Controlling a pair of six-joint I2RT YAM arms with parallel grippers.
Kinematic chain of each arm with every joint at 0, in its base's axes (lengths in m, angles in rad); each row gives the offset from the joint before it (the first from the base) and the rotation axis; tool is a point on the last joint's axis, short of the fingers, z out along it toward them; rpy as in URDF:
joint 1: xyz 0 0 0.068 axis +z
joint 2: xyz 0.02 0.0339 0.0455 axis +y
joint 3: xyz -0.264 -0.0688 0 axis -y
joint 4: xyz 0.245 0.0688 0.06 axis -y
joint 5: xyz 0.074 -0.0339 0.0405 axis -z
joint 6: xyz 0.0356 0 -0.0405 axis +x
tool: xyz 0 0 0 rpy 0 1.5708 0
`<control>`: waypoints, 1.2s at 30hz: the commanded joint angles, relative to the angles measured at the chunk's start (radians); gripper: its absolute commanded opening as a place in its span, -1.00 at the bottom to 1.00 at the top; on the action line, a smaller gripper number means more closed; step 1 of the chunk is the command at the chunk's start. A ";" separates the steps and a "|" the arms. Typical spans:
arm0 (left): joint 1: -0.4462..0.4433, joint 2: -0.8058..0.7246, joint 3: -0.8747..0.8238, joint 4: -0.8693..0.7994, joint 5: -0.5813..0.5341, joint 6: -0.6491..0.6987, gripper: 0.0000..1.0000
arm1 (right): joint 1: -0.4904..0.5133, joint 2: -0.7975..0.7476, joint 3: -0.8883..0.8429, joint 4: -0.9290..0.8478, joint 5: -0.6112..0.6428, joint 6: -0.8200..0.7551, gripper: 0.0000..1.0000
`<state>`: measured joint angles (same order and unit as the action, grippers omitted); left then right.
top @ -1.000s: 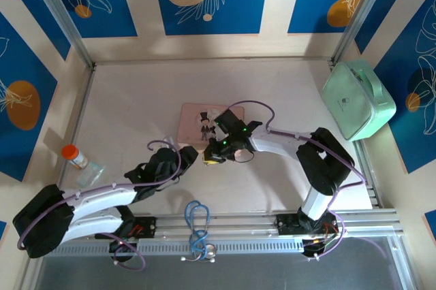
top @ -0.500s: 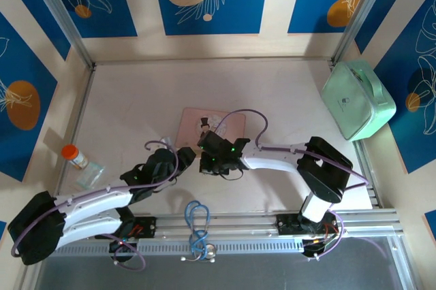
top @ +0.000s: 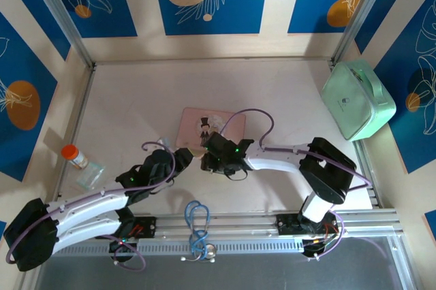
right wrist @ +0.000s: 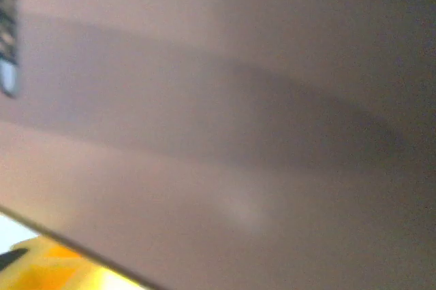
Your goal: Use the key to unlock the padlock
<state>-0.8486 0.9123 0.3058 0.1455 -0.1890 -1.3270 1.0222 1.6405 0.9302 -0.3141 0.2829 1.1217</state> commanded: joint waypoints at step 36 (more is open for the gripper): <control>0.485 0.411 0.412 -0.215 0.379 0.490 0.01 | 0.110 0.117 0.065 0.000 0.242 -0.038 -0.13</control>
<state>-0.3729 1.3109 0.7475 -0.1081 0.1642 -0.8318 1.1427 1.7401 0.9691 -0.2657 0.5503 1.0672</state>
